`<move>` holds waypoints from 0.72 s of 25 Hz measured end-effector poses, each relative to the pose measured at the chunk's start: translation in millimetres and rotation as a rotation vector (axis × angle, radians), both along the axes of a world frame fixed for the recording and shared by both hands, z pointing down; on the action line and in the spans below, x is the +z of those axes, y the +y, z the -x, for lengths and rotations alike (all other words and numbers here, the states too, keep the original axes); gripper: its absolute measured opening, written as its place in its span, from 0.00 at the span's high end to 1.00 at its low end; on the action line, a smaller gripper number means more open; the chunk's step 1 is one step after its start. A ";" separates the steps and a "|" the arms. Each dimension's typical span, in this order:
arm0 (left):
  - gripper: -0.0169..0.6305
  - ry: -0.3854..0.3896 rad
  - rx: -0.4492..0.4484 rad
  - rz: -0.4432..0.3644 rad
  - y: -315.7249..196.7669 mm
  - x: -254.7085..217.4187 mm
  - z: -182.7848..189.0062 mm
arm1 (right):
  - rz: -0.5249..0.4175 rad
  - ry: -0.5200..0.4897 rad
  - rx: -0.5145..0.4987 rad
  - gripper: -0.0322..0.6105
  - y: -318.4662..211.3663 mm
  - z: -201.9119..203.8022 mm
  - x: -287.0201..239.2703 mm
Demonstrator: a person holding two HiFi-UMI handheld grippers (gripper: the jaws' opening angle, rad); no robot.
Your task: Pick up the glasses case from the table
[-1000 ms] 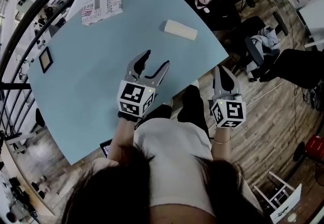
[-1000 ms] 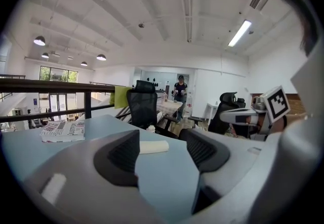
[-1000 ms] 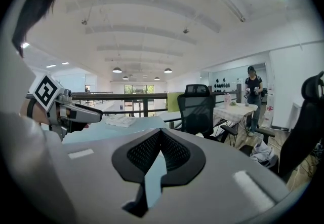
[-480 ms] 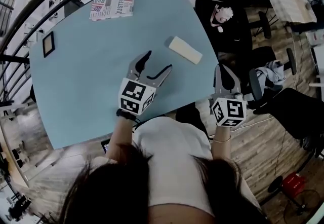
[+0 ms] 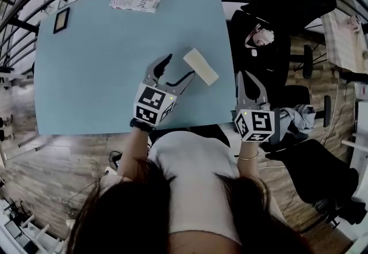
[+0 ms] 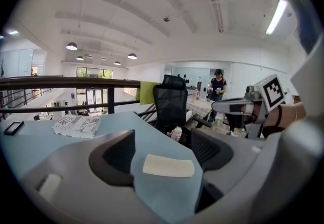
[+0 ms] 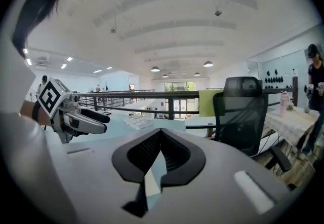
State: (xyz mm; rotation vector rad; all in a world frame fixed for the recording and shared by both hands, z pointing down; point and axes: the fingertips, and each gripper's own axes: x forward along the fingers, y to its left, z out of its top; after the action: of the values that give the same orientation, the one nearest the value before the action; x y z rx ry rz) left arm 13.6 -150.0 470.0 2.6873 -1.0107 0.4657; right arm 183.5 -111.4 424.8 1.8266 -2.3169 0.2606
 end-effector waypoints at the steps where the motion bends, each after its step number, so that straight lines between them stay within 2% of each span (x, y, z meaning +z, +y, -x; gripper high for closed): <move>1: 0.40 -0.005 -0.014 0.000 0.6 1.4 -3.8 | 0.001 -0.004 -0.021 0.95 -2.4 -3.2 0.7; 8: 0.40 -0.041 -0.066 0.004 4.3 5.4 -19.7 | 0.020 -0.042 -0.109 0.95 -12.8 -17.0 4.4; 18: 0.39 -0.084 -0.005 0.022 -3.7 11.7 -13.3 | 0.032 -0.034 -0.108 0.95 -25.9 -5.2 4.2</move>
State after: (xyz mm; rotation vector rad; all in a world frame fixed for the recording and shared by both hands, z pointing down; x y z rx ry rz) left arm 26.9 -153.7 481.8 2.6649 -1.0284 0.5902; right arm 188.7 -137.3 429.0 1.6882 -2.4100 0.3136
